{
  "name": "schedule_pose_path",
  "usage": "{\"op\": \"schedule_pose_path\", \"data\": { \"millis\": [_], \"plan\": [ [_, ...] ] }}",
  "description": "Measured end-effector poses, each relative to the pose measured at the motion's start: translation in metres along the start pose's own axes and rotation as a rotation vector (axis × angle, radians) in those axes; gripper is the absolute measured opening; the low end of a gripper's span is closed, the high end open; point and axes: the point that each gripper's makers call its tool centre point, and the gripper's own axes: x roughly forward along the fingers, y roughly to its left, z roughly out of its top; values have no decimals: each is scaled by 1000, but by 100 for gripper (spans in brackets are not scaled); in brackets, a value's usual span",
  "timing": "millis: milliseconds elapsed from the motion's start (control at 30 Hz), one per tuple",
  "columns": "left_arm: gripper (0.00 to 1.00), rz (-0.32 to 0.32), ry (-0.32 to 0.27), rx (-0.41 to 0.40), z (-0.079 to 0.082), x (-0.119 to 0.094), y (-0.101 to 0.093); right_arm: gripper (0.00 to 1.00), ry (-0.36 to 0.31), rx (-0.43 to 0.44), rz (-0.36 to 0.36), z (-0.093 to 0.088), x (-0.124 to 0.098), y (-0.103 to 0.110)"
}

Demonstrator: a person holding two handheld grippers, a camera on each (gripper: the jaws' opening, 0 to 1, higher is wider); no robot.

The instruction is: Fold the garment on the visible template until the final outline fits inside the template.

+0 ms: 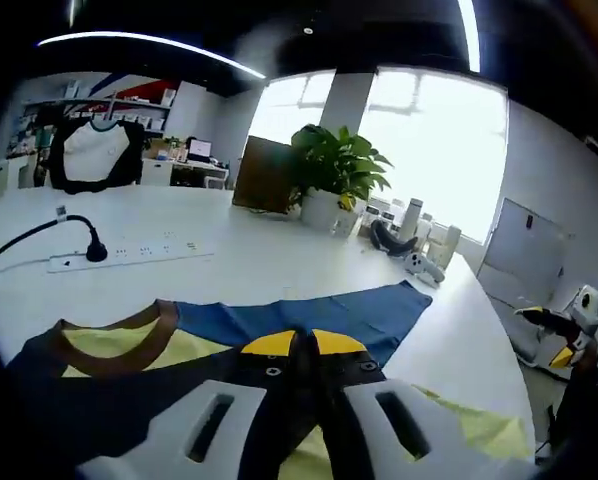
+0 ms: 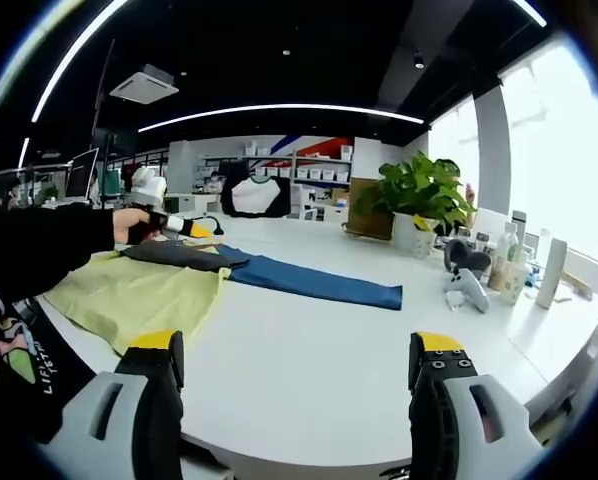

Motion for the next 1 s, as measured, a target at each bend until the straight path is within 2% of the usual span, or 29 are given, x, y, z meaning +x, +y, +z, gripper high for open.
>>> {"op": "schedule_pose_path", "data": {
  "millis": [100, 200, 300, 367, 400, 433, 467, 500, 600, 667, 733, 767, 833, 867, 933, 1000],
  "plan": [
    [5, 9, -9, 132, 11, -18, -5, 96, -2, -1, -3, 2, 0, -1],
    [7, 0, 8, 100, 19, -40, -9, 96, -12, -7, -4, 7, 0, -1],
    [10, 26, -18, 84, 33, -63, -5, 96, -20, -11, -9, 10, 0, -1],
    [20, 125, 13, 99, 28, -80, 9, 96, -41, 2, -15, 14, 0, -2],
    [29, 183, 20, 70, 27, -95, 15, 95, -47, 4, -10, 15, 0, -2],
    [35, 162, 5, 87, 31, -100, 13, 93, -47, 5, -7, 16, 0, -1],
    [38, 169, -12, 107, 36, -104, 16, 90, -40, 1, 0, 15, 1, -1],
    [42, 206, -13, 139, 39, -116, 22, 90, -37, 1, -2, 14, 2, -1],
    [49, 242, -33, 155, 47, -137, 27, 98, -29, 23, -36, 14, 3, -8],
    [49, 269, -61, 133, 51, -152, 30, 97, -38, 13, -42, 17, 0, -12],
    [55, 280, -76, 159, 53, -163, 28, 97, -49, 12, -49, 20, -3, -15],
    [61, 330, -78, 197, 55, -174, 32, 98, -55, 6, -56, 21, -5, -17],
    [74, 365, -116, 249, 62, -191, 30, 99, -59, 3, -72, 22, -6, -22],
    [80, 368, -117, 258, 62, -197, 28, 99, -60, 2, -74, 22, -6, -23],
    [83, 331, -95, 265, 56, -211, 17, 99, -59, 3, -76, 22, -6, -24],
    [89, 329, -107, 277, 55, -226, 10, 99, -77, 4, -69, 25, -6, -23]
  ]
}}
